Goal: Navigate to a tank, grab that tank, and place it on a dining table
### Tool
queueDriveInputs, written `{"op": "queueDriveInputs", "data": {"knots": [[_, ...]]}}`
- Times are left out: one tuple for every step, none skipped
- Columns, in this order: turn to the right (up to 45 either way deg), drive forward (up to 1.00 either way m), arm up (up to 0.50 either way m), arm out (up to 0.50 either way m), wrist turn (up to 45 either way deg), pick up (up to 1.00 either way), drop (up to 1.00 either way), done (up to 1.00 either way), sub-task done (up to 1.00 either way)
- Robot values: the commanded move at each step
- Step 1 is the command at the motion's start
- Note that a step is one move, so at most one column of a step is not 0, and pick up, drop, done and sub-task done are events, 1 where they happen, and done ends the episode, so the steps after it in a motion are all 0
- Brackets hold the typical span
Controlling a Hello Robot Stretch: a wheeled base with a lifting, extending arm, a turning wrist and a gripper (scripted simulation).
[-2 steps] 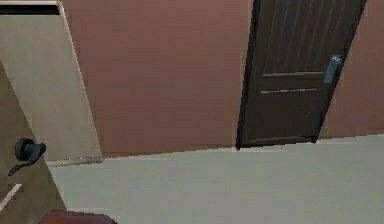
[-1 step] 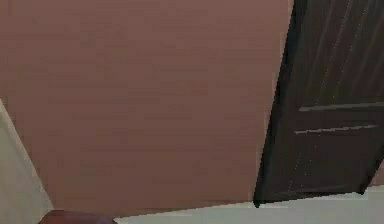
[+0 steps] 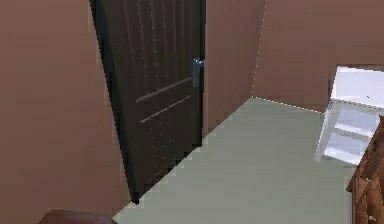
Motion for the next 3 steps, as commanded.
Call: {"op": "queueDriveInputs", "data": {"knots": [[21.0, 0.0, 0.0, 0.0, 0.0, 0.0, 0.0, 0.0, 0.0], [0.0, 1.0, 0.0, 0.0, 0.0, 0.0, 0.0, 0.0, 0.0], [3.0, 0.0, 0.0, 0.0, 0.0, 0.0, 0.0, 0.0, 0.0]]}}
